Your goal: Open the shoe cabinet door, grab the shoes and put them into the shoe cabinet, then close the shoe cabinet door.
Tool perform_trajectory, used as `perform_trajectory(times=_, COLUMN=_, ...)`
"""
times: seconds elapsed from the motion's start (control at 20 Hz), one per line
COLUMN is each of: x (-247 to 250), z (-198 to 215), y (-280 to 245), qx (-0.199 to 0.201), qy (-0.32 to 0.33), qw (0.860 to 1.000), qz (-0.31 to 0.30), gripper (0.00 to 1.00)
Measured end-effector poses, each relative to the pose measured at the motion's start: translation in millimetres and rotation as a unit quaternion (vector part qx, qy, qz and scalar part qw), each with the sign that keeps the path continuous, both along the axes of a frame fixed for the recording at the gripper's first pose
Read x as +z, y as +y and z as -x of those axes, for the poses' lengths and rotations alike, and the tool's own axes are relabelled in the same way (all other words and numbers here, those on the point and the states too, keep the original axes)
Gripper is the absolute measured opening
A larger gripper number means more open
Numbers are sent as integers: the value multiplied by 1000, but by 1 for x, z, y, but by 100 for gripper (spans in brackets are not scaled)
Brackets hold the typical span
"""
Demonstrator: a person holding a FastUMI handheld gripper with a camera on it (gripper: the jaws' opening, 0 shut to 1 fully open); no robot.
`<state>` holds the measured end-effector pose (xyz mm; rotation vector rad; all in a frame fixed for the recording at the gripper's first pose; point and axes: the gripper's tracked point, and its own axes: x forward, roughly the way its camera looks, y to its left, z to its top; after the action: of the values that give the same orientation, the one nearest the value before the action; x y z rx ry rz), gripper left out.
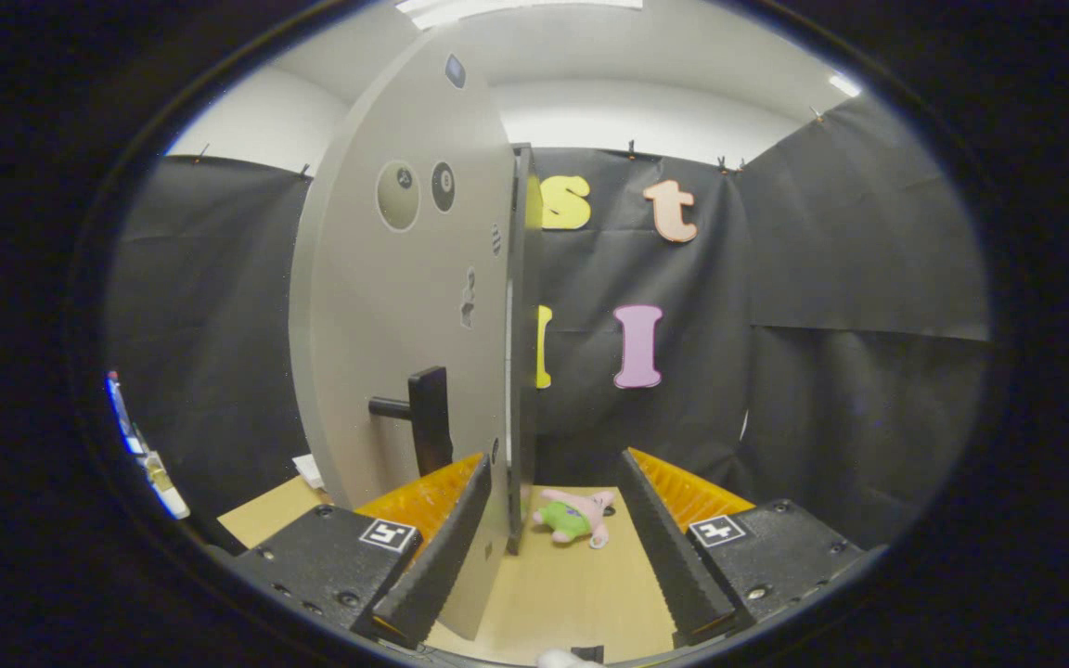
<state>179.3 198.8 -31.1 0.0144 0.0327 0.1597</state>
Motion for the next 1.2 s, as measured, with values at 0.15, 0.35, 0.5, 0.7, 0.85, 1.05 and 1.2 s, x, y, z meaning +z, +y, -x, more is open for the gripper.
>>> perform_trajectory(times=0.15, x=2, z=2, y=35, qx=26, qy=1, qw=1000, qz=10, gripper=92)
perform_trajectory(times=0.35, x=5, z=-3, y=91, qx=52, qy=-4, qw=999, qz=13, gripper=92)
perform_trajectory(times=0.5, x=6, z=-12, y=121, qx=52, qy=-4, qw=999, qz=-2, gripper=93)
perform_trajectory(times=0.7, x=7, z=-24, y=153, qx=57, qy=4, qw=998, qz=-13, gripper=93)
perform_trajectory(times=0.85, x=5, z=-33, y=170, qx=57, qy=7, qw=998, qz=-8, gripper=94)
perform_trajectory(times=1.05, x=2, z=-53, y=205, qx=63, qy=13, qw=998, qz=-8, gripper=96)
perform_trajectory(times=1.2, x=5, z=-57, y=229, qx=51, qy=6, qw=999, qz=2, gripper=97)
